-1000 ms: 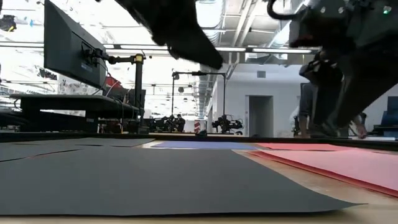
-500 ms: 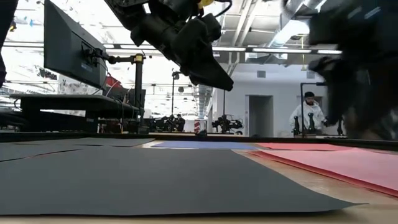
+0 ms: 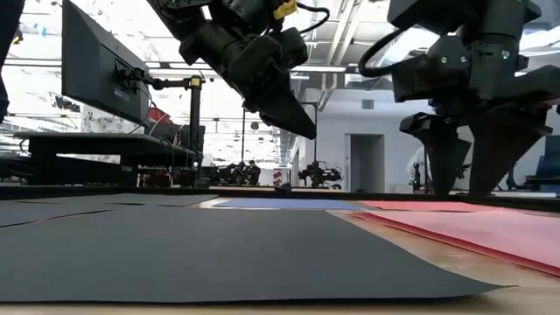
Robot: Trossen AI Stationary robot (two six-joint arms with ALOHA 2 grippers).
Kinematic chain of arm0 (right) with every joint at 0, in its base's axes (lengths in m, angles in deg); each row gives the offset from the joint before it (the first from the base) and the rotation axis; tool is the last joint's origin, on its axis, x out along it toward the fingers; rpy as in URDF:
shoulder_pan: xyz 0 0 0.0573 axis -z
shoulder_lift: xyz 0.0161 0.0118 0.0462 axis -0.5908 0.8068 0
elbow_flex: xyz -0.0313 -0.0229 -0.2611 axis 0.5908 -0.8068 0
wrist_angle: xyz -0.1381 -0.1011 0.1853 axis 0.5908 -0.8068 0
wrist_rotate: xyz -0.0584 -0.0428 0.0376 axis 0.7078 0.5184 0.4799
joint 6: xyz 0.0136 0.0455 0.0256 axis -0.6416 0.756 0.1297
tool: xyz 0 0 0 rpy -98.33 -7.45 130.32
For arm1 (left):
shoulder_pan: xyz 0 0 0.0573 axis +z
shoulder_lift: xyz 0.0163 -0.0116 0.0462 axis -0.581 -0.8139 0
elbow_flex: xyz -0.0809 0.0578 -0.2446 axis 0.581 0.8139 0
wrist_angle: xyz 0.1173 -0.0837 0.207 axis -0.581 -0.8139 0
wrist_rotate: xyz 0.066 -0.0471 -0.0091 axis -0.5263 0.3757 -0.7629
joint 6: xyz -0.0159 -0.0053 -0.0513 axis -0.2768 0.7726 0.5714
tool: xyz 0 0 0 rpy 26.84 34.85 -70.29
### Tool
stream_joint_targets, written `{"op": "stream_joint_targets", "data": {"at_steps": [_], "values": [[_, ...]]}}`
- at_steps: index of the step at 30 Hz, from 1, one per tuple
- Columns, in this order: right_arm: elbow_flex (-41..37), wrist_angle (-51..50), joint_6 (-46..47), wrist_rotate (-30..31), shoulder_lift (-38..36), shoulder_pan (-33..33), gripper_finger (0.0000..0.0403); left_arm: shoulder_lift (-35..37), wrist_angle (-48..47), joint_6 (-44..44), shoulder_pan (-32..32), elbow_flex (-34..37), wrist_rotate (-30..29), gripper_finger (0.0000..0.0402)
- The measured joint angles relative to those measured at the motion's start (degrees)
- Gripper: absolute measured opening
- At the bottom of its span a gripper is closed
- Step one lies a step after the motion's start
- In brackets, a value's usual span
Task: Organize paper
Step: Stack the pink paper on top of the pink paper
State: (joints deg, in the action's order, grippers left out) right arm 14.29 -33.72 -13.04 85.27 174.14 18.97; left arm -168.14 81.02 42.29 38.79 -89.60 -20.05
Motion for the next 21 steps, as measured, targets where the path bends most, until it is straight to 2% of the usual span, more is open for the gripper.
{"op": "stream_joint_targets", "data": {"at_steps": [10,15,21], "values": [[-1.03,0.02,1.24,-1.97,6.50,0.91,0.0210,0.00,0.13,1.10,0.00,0.00,-0.02,0.0109],[-1.05,-1.19,3.26,-1.99,6.43,0.88,0.0210,0.00,0.12,1.27,0.00,0.00,-0.01,0.0109],[-1.25,-7.47,7.31,-2.23,5.79,0.23,0.0210,0.00,0.08,1.27,-0.07,0.00,-0.02,0.0109]]}}
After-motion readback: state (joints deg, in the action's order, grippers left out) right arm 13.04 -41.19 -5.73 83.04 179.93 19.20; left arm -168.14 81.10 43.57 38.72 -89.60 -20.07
